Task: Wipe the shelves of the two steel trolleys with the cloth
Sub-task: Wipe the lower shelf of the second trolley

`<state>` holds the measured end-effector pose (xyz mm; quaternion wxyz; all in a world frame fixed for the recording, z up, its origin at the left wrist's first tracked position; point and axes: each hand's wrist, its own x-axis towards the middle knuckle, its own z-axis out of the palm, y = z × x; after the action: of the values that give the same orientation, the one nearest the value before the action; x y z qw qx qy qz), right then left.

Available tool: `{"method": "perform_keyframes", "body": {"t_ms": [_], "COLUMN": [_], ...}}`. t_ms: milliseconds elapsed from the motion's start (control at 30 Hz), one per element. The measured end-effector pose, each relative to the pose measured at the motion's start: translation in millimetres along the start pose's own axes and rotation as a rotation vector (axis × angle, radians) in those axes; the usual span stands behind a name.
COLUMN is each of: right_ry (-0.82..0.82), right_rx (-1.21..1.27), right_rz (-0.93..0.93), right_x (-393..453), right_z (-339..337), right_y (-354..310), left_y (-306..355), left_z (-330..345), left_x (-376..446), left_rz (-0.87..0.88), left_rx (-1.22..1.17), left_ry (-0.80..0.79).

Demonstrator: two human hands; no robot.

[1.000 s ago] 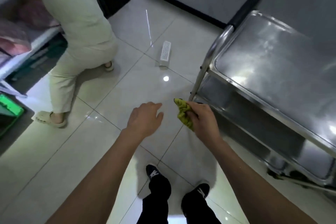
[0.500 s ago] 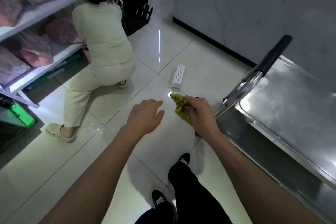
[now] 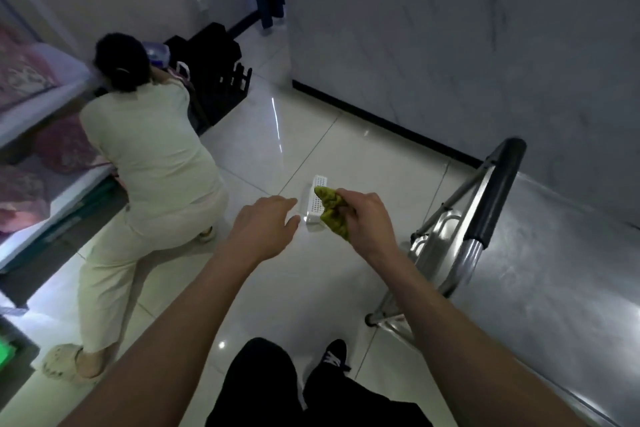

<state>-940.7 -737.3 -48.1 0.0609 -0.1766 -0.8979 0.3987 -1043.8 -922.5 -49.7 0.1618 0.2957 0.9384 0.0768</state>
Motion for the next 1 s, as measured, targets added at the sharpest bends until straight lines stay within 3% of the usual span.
{"method": "perform_keyframes", "body": {"t_ms": [200, 533, 800, 1000], "right_ry": [-0.003, 0.207, 0.414, 0.549], "right_rx": [0.015, -0.101, -0.080, -0.126], "right_rz": [0.108, 0.243, 0.363, 0.438], "right_x": [81, 216, 256, 282], "right_z": [-15, -65, -132, -192], "right_y": [26, 42, 76, 141], "left_y": [11, 34, 120, 226], "left_z": [-16, -81, -96, -94], "left_x": [105, 304, 407, 476], "left_rz": [0.123, 0.356, 0.560, 0.708], "left_rx": [0.016, 0.050, 0.060, 0.072], "left_ry": [-0.025, -0.055, -0.131, -0.140]}}
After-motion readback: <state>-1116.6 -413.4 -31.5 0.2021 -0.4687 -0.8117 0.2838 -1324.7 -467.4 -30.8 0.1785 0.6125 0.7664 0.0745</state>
